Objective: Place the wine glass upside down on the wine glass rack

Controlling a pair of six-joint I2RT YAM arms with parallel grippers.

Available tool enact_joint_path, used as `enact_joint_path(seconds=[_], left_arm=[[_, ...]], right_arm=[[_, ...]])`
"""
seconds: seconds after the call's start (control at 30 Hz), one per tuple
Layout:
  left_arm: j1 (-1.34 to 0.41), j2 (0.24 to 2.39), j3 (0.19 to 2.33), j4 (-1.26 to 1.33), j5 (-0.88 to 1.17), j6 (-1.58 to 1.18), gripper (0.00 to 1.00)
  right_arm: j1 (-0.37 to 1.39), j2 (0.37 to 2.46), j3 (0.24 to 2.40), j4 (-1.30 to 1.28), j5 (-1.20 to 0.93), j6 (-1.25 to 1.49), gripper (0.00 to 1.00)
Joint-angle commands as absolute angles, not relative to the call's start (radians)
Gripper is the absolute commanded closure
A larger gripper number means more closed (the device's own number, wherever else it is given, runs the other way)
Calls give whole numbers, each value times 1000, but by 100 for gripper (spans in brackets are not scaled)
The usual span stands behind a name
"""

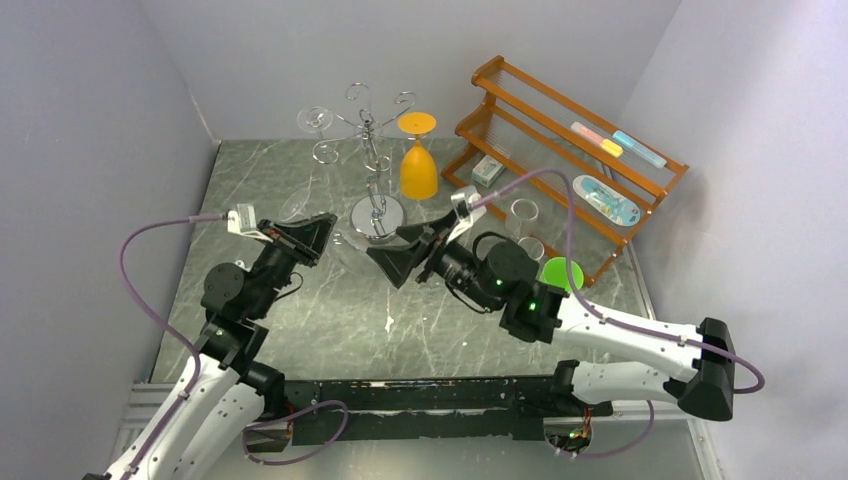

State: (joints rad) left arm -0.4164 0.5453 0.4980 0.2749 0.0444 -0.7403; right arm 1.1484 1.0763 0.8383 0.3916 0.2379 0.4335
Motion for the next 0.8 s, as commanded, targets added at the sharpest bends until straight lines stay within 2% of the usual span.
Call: enact_joint_path(seconds=[0.0,0.13,0.27,0.37,0.53,0.7,0.77], left_arm=[[-423,533,572,294,204,-427,95],[-423,539,597,286,361,-277,95],[-423,584,629,308,499,-252,95],[-424,628,672,274,531,-224,95],[-424,624,646,312,602,-203,95],[-423,609,651,319,679,-177,95],[-423,602,653,311,681,-166,95]], right_arm=[[1132,1137,1019,171,135,547,12],[1113,1192,1139,116,56,667,18],[1106,1257,1223,108,6,722,21],[1094,1271,1229,148,-56,776,22],[1030,1287,1253,74,-32,917,23],[972,1282,1205,137,-100,991,38],[968,1294,1236,91,-120,969,41]])
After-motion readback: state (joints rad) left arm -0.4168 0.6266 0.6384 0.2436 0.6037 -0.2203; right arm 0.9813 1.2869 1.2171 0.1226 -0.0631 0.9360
